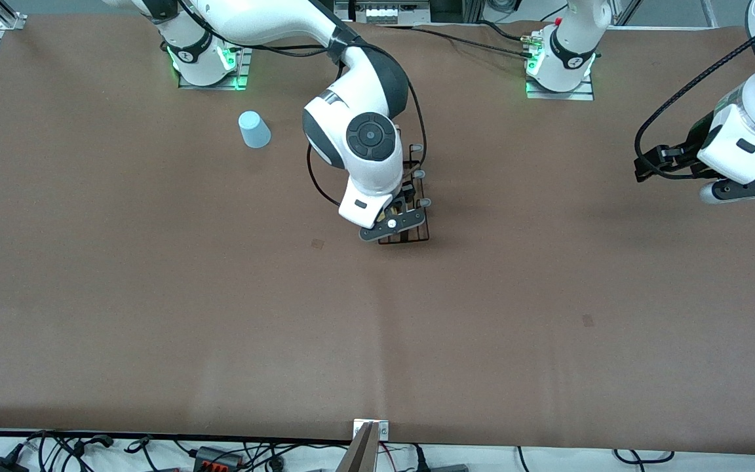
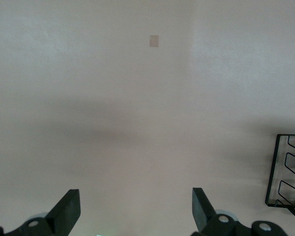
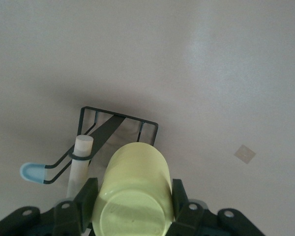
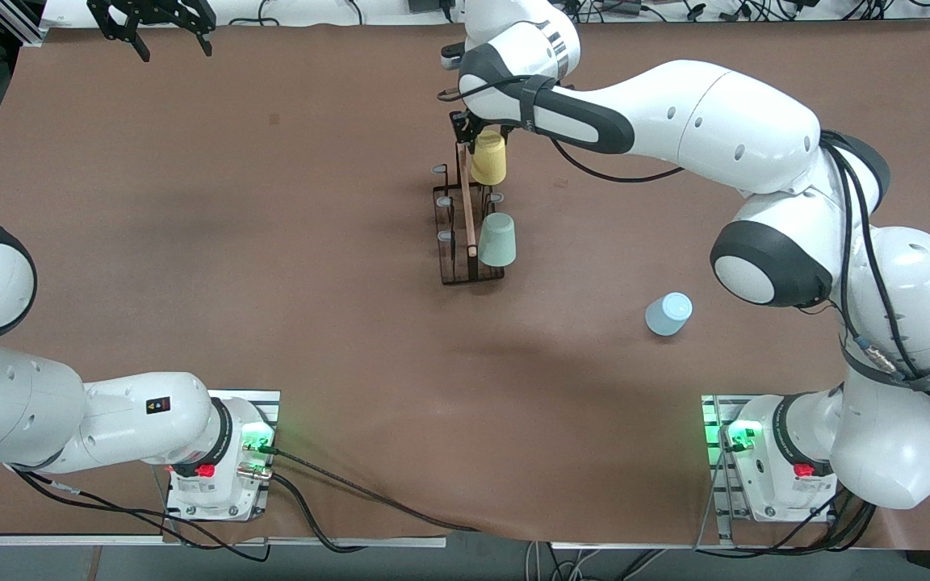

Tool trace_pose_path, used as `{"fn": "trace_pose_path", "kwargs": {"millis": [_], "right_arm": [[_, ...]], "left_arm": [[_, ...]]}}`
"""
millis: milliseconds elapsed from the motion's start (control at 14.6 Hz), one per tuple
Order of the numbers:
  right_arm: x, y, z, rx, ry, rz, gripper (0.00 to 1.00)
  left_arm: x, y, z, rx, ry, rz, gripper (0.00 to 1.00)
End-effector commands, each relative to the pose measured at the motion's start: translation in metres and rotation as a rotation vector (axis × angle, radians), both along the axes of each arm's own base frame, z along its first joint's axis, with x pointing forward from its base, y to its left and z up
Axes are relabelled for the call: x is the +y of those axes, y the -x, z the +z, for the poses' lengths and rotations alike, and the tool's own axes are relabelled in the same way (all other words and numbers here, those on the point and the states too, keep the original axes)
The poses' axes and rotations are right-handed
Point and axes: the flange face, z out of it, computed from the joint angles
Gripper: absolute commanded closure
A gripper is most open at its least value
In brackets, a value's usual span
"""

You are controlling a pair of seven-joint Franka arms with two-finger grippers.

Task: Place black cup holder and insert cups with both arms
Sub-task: 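Slide the yellow cup onto a holder peg and open the right gripper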

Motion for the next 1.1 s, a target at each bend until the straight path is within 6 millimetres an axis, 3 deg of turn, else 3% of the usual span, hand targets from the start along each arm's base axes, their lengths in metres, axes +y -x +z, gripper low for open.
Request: {"fn": "trace_pose_path", "kwargs": {"millis": [0,1028], "right_arm": [[0.004,0.002,-0.003,-0.03,0.004,-0.003,0.82],[0.001,0.005,-0.025,-0.004,0.022,0.003,0.82]], "left_arm": [[0.003,0.004,0.003,-0.007,0.001,-0.018,0.0],[0.003,0.004,0.003,-0.006,0.001,-0.018,0.0]]}}
